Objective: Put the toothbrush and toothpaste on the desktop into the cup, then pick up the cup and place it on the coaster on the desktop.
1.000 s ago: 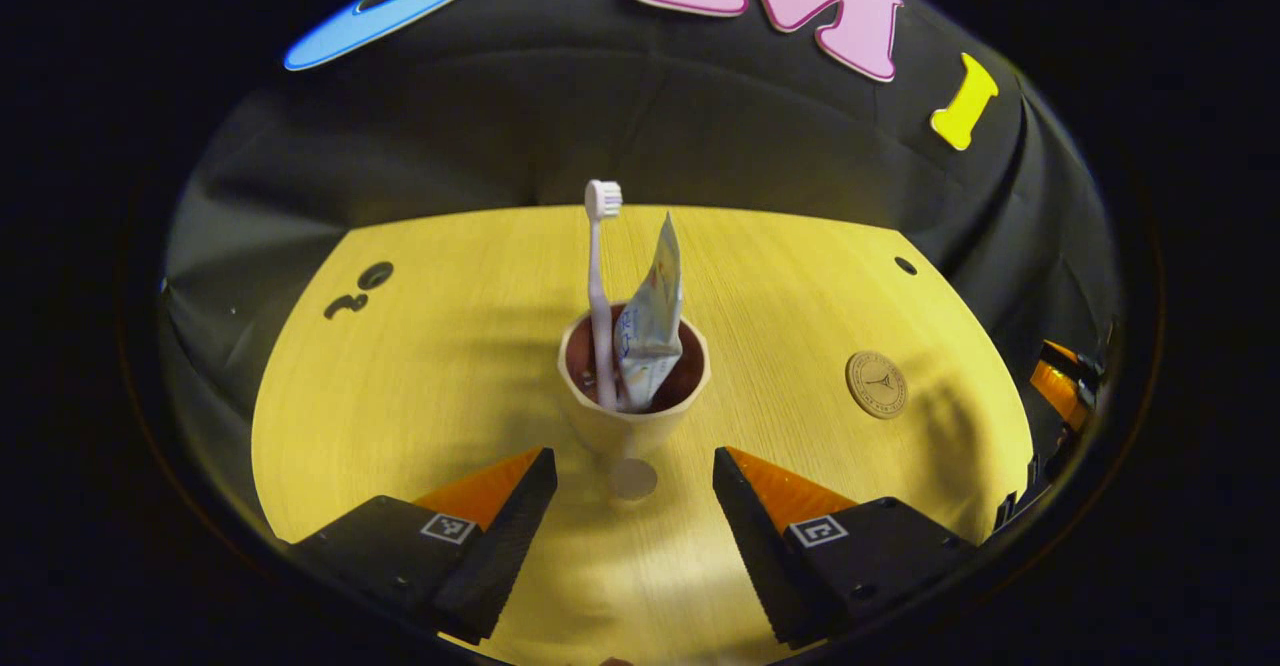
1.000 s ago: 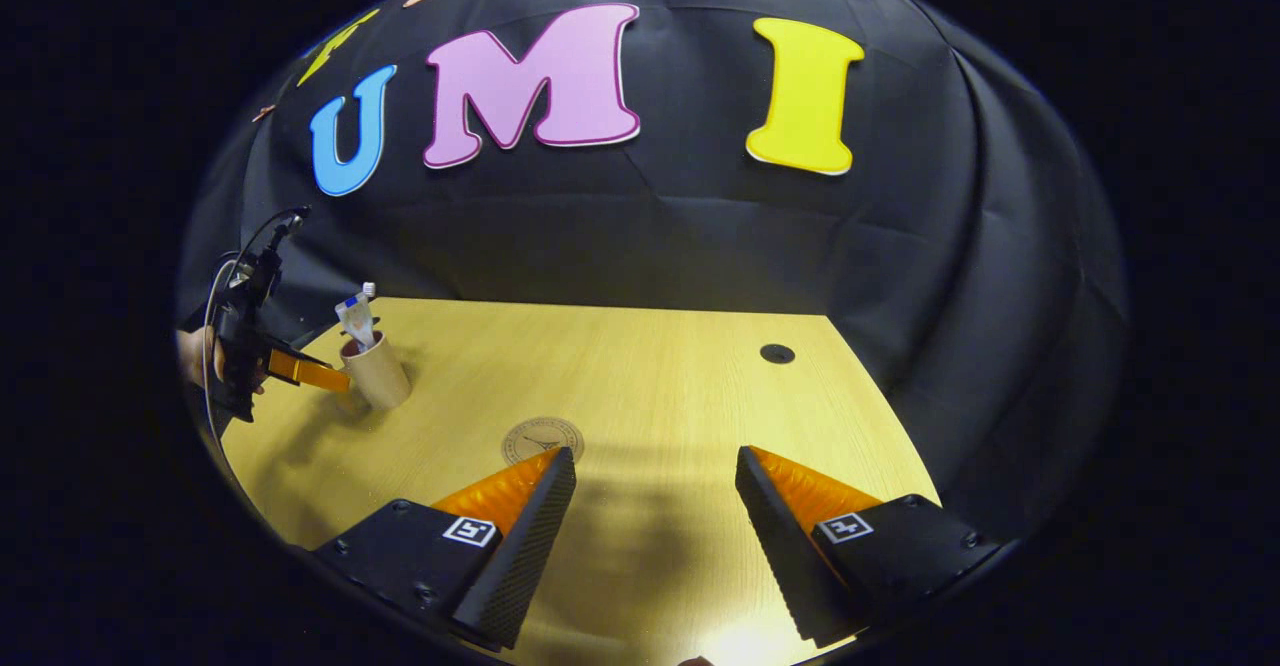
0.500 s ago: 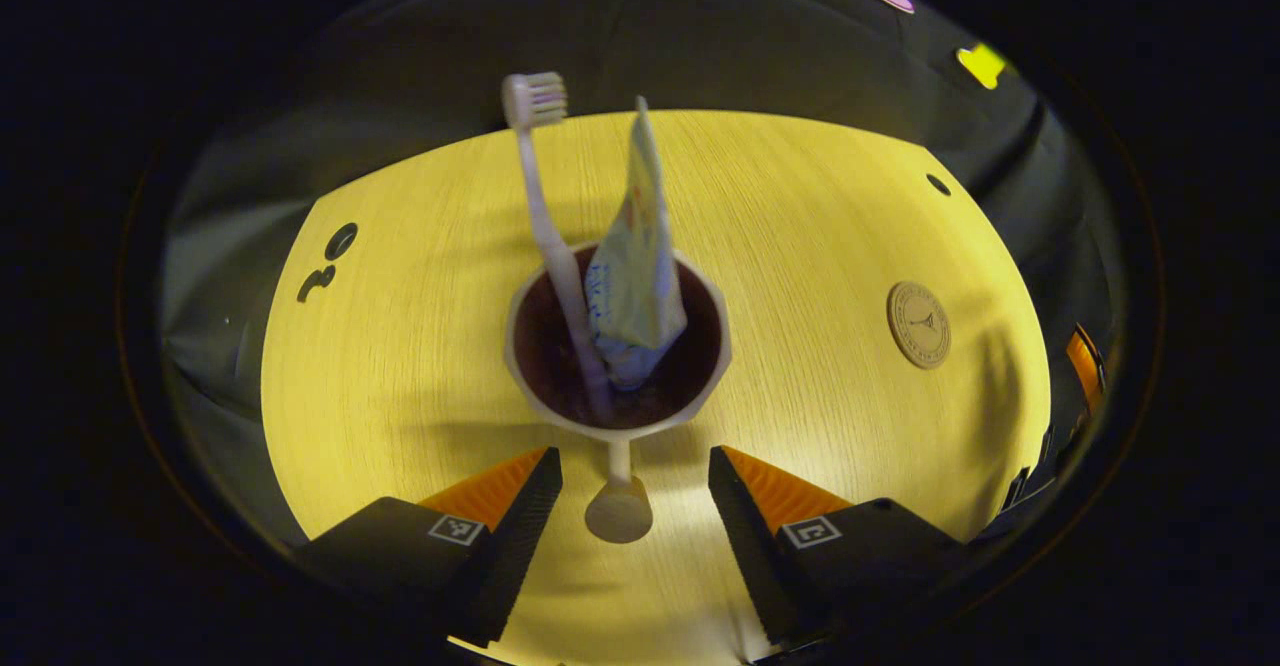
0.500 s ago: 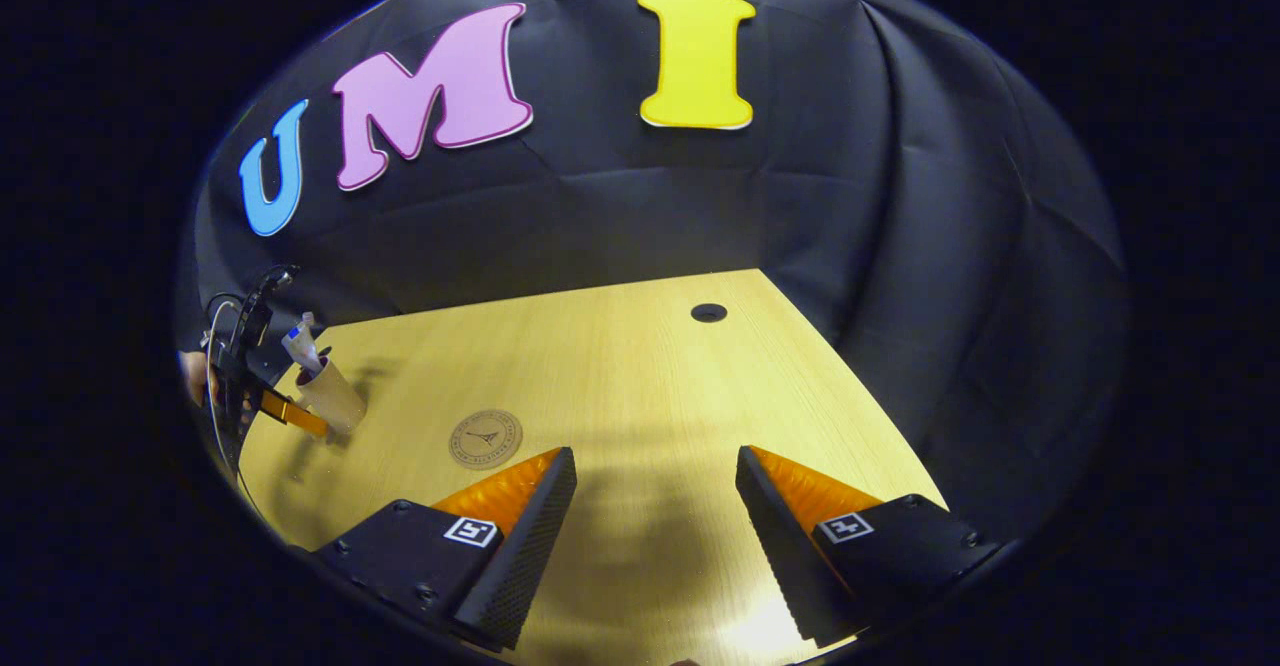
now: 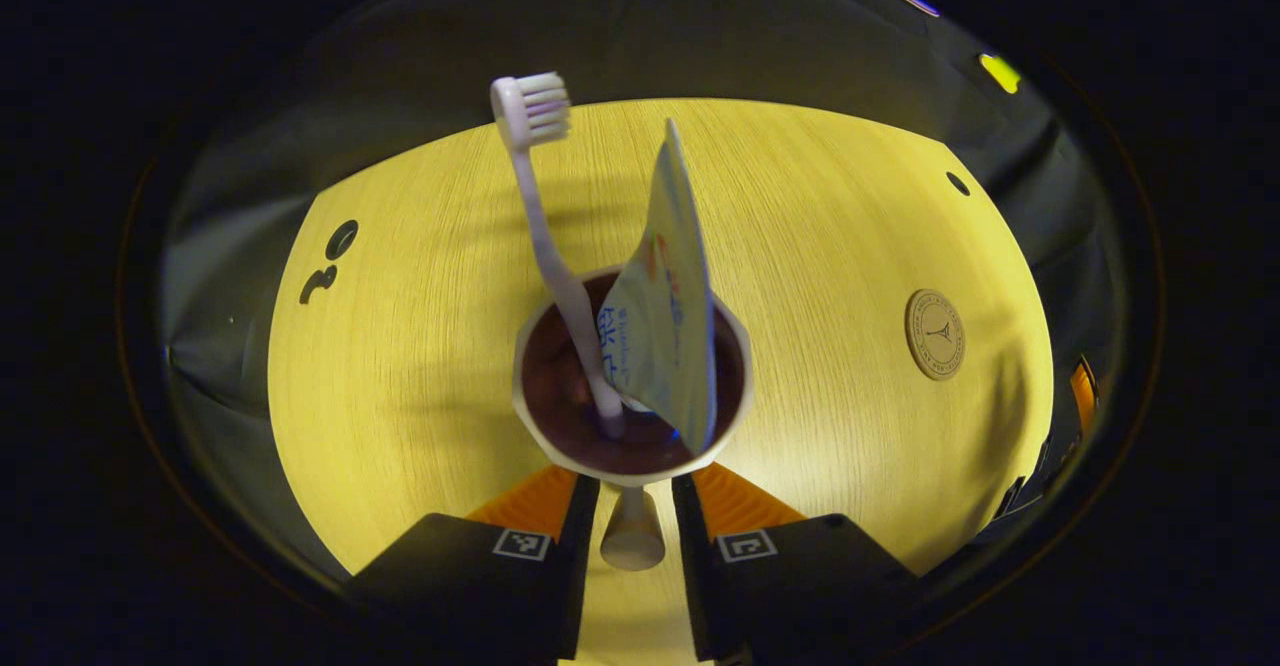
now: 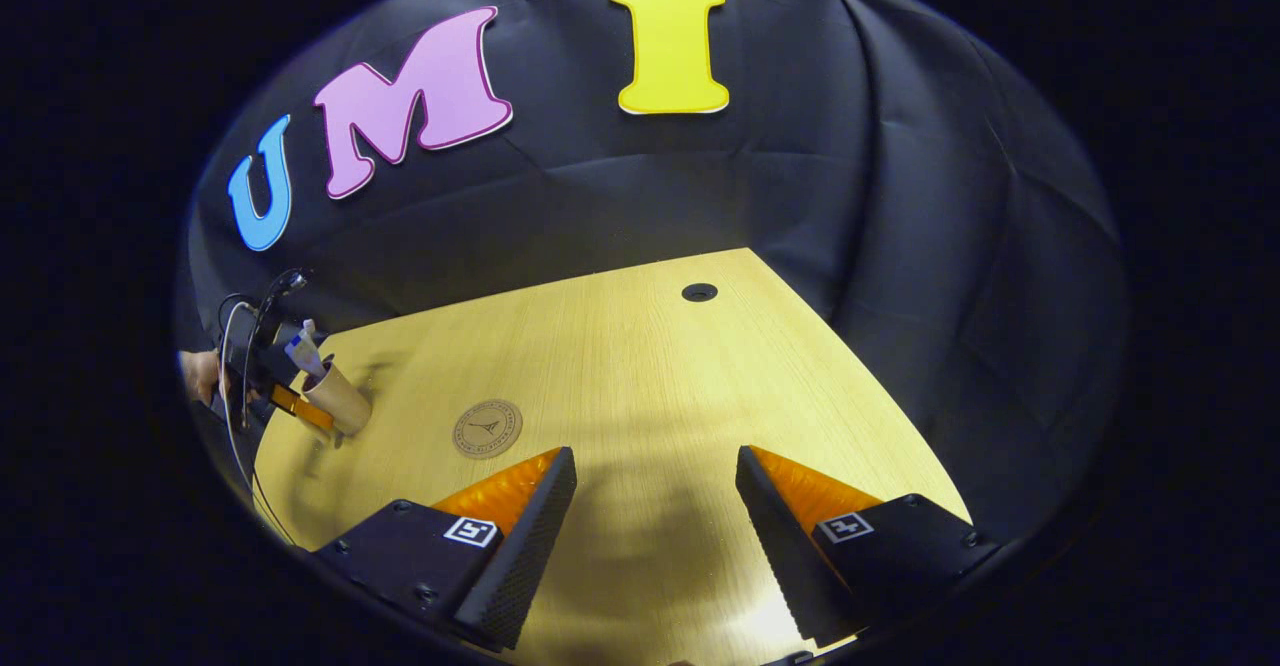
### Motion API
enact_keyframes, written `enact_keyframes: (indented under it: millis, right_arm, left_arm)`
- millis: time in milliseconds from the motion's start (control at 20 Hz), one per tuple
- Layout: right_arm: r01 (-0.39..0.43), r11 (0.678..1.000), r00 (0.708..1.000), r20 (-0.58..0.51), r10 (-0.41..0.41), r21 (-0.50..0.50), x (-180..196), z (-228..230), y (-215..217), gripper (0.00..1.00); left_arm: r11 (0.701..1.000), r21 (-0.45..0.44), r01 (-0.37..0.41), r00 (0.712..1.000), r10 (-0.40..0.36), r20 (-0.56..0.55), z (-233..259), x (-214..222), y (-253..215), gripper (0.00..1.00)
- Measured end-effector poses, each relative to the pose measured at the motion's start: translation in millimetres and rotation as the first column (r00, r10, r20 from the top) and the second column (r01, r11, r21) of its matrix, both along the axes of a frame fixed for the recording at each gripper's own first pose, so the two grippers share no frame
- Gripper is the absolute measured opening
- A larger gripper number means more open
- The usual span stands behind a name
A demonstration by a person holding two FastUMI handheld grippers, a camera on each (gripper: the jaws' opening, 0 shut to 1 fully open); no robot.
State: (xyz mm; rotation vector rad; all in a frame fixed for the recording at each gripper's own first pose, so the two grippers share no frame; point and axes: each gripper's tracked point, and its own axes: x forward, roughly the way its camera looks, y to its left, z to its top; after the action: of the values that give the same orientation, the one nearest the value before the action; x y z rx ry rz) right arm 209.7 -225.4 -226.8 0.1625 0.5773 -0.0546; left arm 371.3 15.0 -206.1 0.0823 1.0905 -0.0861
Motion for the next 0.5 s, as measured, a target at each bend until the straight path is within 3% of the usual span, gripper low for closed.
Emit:
enact_keyframes:
  millis: [150, 300, 350, 400, 500]
  right_arm:
    - [0.006, 1.0, 1.0, -0.01, -0.006, 0.014, -3.7, -2.3, 1.2, 0.99]
    - [-0.002, 1.0, 1.0, -0.004, 0.002, 0.011, -4.3, -0.6, 4.4, 0.99]
    - [-0.007, 1.0, 1.0, -0.002, 0.007, 0.008, -5.3, 0.4, 5.0, 0.99]
    - [-0.01, 1.0, 1.0, -0.002, 0.01, 0.007, -6.0, 1.3, 5.4, 0.99]
    - [-0.01, 1.0, 1.0, 0.007, 0.01, 0.012, -4.8, 3.5, 6.7, 0.99]
  left_arm:
    - [1.0, -0.003, 0.003, 1.0, -0.003, -0.002, 1.5, -0.5, -0.3, 0.3]
    - [1.0, -0.014, -0.012, 1.0, 0.012, 0.013, 1.0, 0.3, -0.6, 0.28]
    - [0.999, -0.018, -0.03, 0.999, 0.03, 0.02, 0.8, 0.6, -1.6, 0.22]
    - [0.999, -0.02, -0.038, 0.999, 0.039, 0.024, 0.6, 1.0, -2.5, 0.27]
    - [1.0, -0.005, -0.026, 0.999, 0.026, 0.028, 3.4, 1.0, -1.8, 0.27]
